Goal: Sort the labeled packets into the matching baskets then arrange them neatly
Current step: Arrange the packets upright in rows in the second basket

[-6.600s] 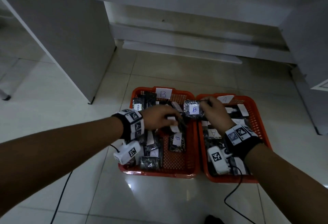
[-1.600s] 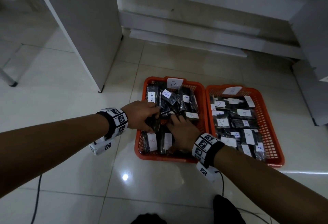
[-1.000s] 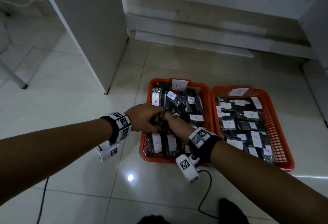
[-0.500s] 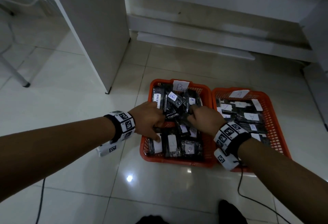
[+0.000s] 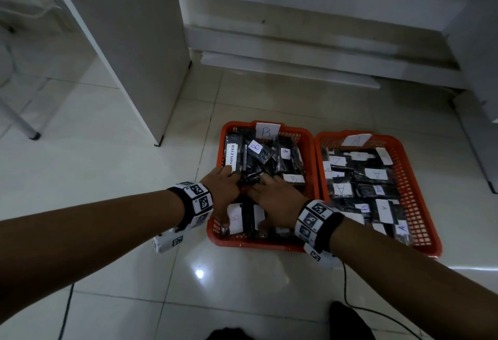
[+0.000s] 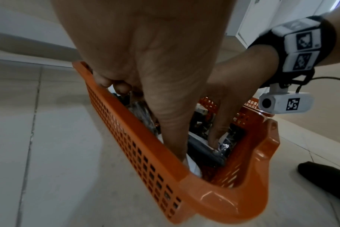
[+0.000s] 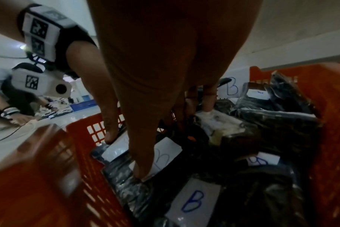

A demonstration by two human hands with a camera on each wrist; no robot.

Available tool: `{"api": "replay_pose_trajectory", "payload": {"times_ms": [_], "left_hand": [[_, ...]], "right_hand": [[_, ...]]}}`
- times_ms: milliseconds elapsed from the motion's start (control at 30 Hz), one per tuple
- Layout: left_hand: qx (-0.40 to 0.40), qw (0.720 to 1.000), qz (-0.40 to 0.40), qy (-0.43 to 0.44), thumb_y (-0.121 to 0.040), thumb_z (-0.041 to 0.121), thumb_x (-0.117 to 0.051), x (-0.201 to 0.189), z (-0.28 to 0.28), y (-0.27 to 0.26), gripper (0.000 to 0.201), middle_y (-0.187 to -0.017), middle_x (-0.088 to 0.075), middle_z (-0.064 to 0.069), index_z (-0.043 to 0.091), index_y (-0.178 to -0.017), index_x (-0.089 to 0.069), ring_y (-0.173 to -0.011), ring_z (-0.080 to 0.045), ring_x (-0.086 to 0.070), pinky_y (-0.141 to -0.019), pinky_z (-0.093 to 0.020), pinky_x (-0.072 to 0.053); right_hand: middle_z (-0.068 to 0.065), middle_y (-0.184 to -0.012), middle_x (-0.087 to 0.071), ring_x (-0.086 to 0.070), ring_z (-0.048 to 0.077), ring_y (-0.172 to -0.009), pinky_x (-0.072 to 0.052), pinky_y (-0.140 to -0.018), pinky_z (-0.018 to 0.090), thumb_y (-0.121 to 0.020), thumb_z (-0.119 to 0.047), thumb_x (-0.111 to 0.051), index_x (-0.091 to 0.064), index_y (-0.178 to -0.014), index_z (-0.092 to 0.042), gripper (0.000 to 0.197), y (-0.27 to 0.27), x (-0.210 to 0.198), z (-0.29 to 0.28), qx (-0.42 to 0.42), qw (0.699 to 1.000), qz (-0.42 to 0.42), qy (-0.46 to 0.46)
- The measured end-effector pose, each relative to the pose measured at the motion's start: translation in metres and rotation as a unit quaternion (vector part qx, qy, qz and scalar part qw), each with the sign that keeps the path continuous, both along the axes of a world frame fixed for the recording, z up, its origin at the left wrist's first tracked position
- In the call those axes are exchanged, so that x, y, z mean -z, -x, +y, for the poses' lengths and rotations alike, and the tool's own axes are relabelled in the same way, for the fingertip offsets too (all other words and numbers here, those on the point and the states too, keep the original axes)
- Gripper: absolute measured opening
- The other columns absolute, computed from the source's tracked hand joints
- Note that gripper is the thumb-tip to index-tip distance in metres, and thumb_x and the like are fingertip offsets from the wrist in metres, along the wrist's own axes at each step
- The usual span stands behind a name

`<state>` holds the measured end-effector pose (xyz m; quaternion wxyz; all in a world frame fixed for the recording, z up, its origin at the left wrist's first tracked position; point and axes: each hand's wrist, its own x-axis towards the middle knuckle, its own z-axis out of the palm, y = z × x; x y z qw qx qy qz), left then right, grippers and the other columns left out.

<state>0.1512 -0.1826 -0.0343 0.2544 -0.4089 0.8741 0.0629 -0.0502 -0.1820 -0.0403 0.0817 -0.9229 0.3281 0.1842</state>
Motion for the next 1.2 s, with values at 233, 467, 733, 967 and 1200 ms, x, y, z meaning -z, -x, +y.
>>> {"api": "replay_pose_trajectory", "payload": {"times_ms": [233, 467, 733, 967, 1200], "left_hand": [[-0.047, 0.999, 0.018, -0.016, -0.085, 0.052, -0.073, -0.005, 0.003, -0.001, 0.051, -0.135, -0.054, -0.003, 0.030, -0.130, -0.065, -0.123, -0.029, -0.042, -0.105, -0.042, -0.039], [-0.063, 0.996, 0.033, -0.045, -0.089, 0.052, -0.070, -0.007, 0.003, 0.004, 0.044, -0.131, -0.057, -0.002, 0.028, -0.126, -0.067, -0.124, -0.029, -0.045, -0.106, -0.044, -0.039], [-0.132, 0.967, 0.149, -0.158, -0.084, 0.047, -0.078, -0.032, -0.040, -0.020, 0.021, -0.092, -0.069, 0.013, 0.035, -0.085, -0.061, -0.093, -0.012, -0.064, -0.083, -0.034, -0.057], [-0.154, 0.946, 0.227, -0.171, -0.088, 0.039, -0.077, -0.042, -0.055, -0.034, 0.024, -0.094, -0.071, 0.008, 0.033, -0.081, -0.054, -0.090, -0.013, -0.066, -0.082, -0.035, -0.057], [-0.194, 0.923, 0.274, -0.188, -0.097, 0.033, -0.068, -0.047, -0.061, -0.040, 0.016, -0.102, -0.068, 0.003, 0.021, -0.099, -0.057, -0.093, -0.016, -0.063, -0.074, -0.026, -0.049]], "right_hand": [[-0.001, -0.134, -0.053, -0.038, 0.024, -0.122, -0.037, -0.103, 0.044, -0.084, -0.060, -0.070, -0.054, -0.141, -0.024, 0.069, 0.014, -0.003, -0.013, 0.003, 1.000, -0.017, -0.003], [-0.004, -0.124, -0.060, -0.040, 0.022, -0.118, -0.040, -0.102, 0.045, -0.093, -0.063, -0.056, -0.057, -0.136, -0.026, 0.057, 0.014, -0.001, -0.014, 0.035, 0.998, -0.047, -0.038], [-0.004, -0.108, -0.048, -0.038, 0.016, -0.110, -0.040, -0.089, 0.036, -0.084, -0.061, -0.072, -0.056, -0.131, -0.035, 0.055, 0.022, -0.004, -0.019, 0.114, 0.984, -0.096, -0.100], [-0.015, -0.090, -0.050, -0.044, 0.018, -0.113, -0.039, -0.088, 0.036, -0.085, -0.048, -0.071, -0.062, -0.123, -0.038, 0.040, 0.023, -0.005, -0.030, 0.116, 0.979, -0.100, -0.137], [-0.015, -0.112, -0.071, -0.061, 0.009, -0.108, -0.049, -0.095, 0.032, -0.095, -0.048, -0.069, -0.064, -0.124, -0.030, 0.034, 0.023, -0.009, -0.035, 0.171, 0.953, -0.160, -0.193]]}}
